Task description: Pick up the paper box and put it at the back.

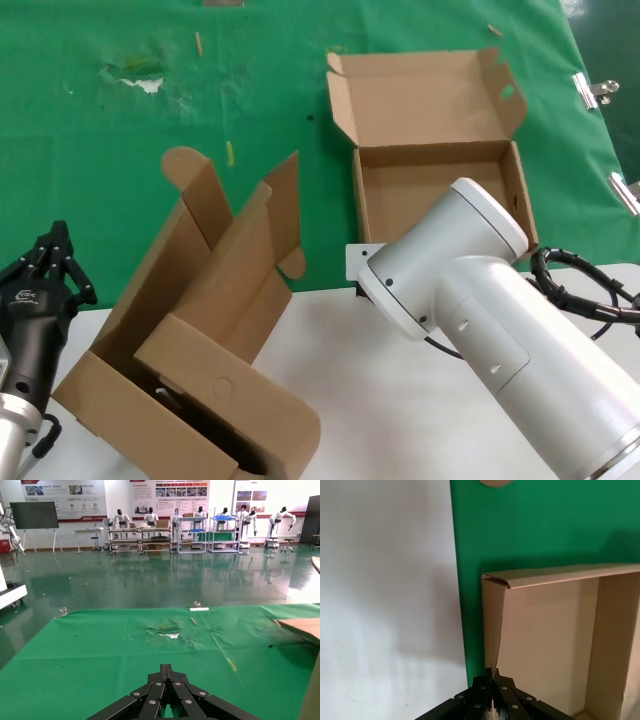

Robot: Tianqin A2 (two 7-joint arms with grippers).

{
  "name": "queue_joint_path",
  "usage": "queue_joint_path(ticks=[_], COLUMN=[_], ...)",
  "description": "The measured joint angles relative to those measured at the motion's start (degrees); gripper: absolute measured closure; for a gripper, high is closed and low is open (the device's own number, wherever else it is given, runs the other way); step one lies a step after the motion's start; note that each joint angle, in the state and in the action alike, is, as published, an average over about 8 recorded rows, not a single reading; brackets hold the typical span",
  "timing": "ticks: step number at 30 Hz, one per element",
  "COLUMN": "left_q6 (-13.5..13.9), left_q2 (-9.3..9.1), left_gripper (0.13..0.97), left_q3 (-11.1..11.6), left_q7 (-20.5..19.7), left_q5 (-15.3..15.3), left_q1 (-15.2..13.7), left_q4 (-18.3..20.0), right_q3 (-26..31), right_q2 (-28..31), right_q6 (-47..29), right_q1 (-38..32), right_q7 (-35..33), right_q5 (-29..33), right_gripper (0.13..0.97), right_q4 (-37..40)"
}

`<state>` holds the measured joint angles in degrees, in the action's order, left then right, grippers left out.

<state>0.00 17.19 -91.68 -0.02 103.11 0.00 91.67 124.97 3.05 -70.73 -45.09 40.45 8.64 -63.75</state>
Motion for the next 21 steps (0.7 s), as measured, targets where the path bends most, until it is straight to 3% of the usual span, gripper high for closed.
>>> queue_joint_path(ticks=[9, 21], left_q6=[0.00, 0.00], left_q2=[0.00, 0.00], left_gripper=[0.957, 0.957], left_q3=[0.00, 0.00], left_q7=[0.00, 0.00], left_q5=[0.00, 0.00], left_q1=[0.00, 0.00], left_q4=[0.00, 0.00], right_q3=[0.06, -0.66], right_q2=[-0.40, 2.08], right_q6=[0.33, -7.57], right_q1=[-0.24, -0.29], right_q7=[1.52, -1.45], right_q5=[-0.33, -4.92], right_gripper=[0.956, 0.846], right_q4=[0.92, -7.08])
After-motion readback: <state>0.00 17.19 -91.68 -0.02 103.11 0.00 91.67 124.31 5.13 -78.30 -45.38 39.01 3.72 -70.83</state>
